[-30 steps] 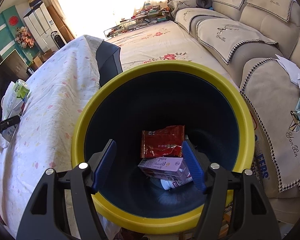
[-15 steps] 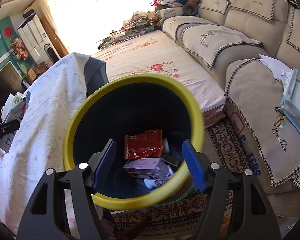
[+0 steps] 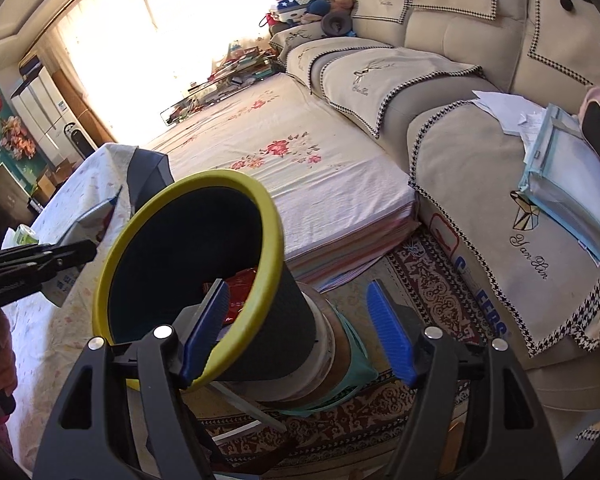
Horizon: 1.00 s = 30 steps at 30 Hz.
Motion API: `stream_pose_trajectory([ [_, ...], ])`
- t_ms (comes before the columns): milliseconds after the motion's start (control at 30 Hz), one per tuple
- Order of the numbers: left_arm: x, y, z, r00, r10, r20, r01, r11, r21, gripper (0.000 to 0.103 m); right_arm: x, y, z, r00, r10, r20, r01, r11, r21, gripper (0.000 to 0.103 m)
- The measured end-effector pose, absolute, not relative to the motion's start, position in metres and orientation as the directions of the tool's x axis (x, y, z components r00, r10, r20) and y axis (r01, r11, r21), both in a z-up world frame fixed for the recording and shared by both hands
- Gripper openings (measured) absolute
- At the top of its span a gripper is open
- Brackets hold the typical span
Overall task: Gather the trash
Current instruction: 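Carry the tube over the bin and open the left gripper, then withdraw the right gripper from the bin back toward the bed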
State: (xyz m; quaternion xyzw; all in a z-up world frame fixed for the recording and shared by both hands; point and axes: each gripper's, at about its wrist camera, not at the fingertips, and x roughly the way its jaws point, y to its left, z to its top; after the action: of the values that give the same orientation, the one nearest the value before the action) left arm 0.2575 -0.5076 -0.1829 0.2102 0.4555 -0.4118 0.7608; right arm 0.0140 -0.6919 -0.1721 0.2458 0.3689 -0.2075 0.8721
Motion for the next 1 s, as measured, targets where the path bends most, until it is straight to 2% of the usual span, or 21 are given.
stream_pose_trajectory([
  [33, 0.258, -0.514, -0.187, 0.242, -0.431, -0.869, 0.82, 0.57, -0.054, 0.02, 0.013, -0.693, -0.172, 0.644, -0.181, -0.743, 0.545, 0.79, 0.28, 0.068],
  [100, 0.258, -0.522, -0.192, 0.248, -0.419, -0.874, 0.818, 0.574, -0.043, 0.031, 0.011, -0.696, -0.172, 0.649, -0.178, -0.739, 0.545, 0.787, 0.289, 0.068],
  [133, 0.258, -0.523, -0.193, 0.257, -0.411, -0.874, 0.811, 0.584, -0.036, 0.055, 0.01, -0.697, -0.173, 0.651, -0.177, -0.738, 0.545, 0.787, 0.291, 0.069],
  [167, 0.257, -0.523, -0.193, 0.268, -0.412, -0.871, 0.803, 0.595, -0.034, 0.073, 0.01, -0.697, -0.173, 0.652, -0.175, -0.737, 0.543, 0.787, 0.293, 0.069],
  [200, 0.256, -0.521, -0.192, 0.276, -0.42, -0.865, 0.8, 0.6, -0.036, 0.076, 0.011, -0.696, -0.173, 0.654, -0.173, -0.736, 0.54, 0.788, 0.294, 0.069],
  [300, 0.257, -0.503, -0.185, 0.273, -0.449, -0.851, 0.797, 0.6, -0.061, 0.076, 0.014, -0.693, -0.173, 0.653, -0.164, -0.739, 0.531, 0.795, 0.293, 0.07],
  [533, 0.255, -0.415, -0.156, 0.318, -0.545, -0.776, 0.749, 0.646, -0.147, 0.09, 0.034, -0.672, -0.171, 0.65, -0.136, -0.747, 0.494, 0.823, 0.28, 0.07],
  [667, 0.256, -0.349, -0.143, 0.377, -0.558, -0.74, 0.698, 0.696, -0.169, 0.091, 0.051, -0.648, -0.165, 0.648, -0.122, -0.752, 0.454, 0.854, 0.254, 0.07],
  [1000, 0.271, -0.165, -0.121, 0.623, -0.424, -0.658, 0.487, 0.868, -0.098, 0.095, 0.107, -0.562, -0.14, 0.656, -0.063, -0.752, 0.309, 0.932, 0.191, 0.071],
])
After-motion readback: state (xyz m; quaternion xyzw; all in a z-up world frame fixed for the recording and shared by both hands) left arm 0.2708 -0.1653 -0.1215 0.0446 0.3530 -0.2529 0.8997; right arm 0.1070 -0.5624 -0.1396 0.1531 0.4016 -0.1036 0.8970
